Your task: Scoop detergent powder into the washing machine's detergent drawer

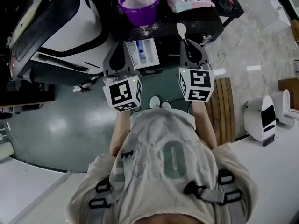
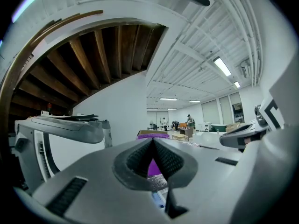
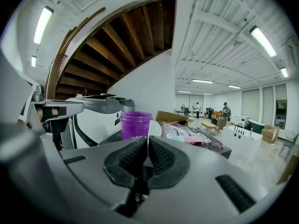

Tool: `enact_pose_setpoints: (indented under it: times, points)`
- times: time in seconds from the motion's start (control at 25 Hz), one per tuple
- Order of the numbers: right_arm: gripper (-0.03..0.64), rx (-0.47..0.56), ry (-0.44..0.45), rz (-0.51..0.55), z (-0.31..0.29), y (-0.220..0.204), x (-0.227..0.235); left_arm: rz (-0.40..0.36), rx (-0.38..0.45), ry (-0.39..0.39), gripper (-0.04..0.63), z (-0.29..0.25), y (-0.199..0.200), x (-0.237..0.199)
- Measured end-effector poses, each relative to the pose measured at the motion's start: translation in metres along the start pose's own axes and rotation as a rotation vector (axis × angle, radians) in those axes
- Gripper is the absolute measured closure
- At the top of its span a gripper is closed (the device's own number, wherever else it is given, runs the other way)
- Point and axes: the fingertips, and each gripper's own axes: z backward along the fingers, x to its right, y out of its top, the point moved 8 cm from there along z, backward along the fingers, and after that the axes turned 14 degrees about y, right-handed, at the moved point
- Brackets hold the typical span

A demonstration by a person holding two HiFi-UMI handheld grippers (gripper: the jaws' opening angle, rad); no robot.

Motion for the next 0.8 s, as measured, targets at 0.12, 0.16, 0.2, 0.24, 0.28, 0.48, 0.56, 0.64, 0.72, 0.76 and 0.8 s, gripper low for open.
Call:
enact_pose_setpoints:
  times: [0.12, 0.16, 0.2, 0.24, 0.28, 0.48, 0.56, 0.64, 0.72, 0.76, 0.8]
  points:
    - [0.604, -0.003, 0.006, -0.004, 0.0013, -0.0022, -0.0005, 0.001, 0.002, 0.007, 0.574, -0.0005, 0.001, -0.0004]
    - [0.604, -0.003, 0.007, -0.005, 0.0014, -0.0021, -0.0003, 0.002, 0.002, 0.009, 0.575, -0.0004, 0.0015, -0.0003]
    - [0.604, -0.002, 0.01, -0.007, 0.0015, -0.002, -0.0001, 0.003, 0.003, 0.01, 0.575, 0.0, 0.0019, -0.0002]
    - [0.604, -0.001, 0.012, -0.011, 0.0019, -0.0018, 0.0, 0.003, 0.002, 0.012, 0.575, 0.0006, 0.002, -0.0001]
    - [0.604, 0.0, 0.015, -0.013, 0.0024, -0.0015, 0.0001, 0.003, 0.001, 0.013, 0.574, 0.0011, 0.0018, 0.0001]
    - [0.604, 0.009, 0.022, -0.016, 0.0018, 0.001, -0.0006, -0.001, 0.002, 0.019, 0.575, 0.0017, 0.0008, -0.0006]
    - [0.604, 0.008, 0.027, -0.014, 0.001, 0.0002, -0.0026, 0.0, 0.003, 0.022, 0.575, 0.0026, 0.0002, -0.0016]
    - [0.604, 0.007, 0.033, -0.013, 0.0001, -0.0001, -0.0039, 0.0, 0.005, 0.026, 0.574, 0.0029, 0.0007, -0.0028]
    - [0.604, 0.005, 0.037, -0.018, 0.0007, -0.0009, -0.004, -0.002, 0.005, 0.029, 0.574, 0.004, 0.0014, -0.0029]
    - [0.604, 0.003, 0.038, -0.02, 0.0013, -0.0013, -0.0035, -0.002, 0.004, 0.031, 0.574, 0.0047, 0.0014, -0.0025]
    - [0.604, 0.002, 0.039, -0.021, 0.0016, -0.0012, -0.0026, 0.0, 0.005, 0.032, 0.575, 0.0049, 0.0013, -0.0019]
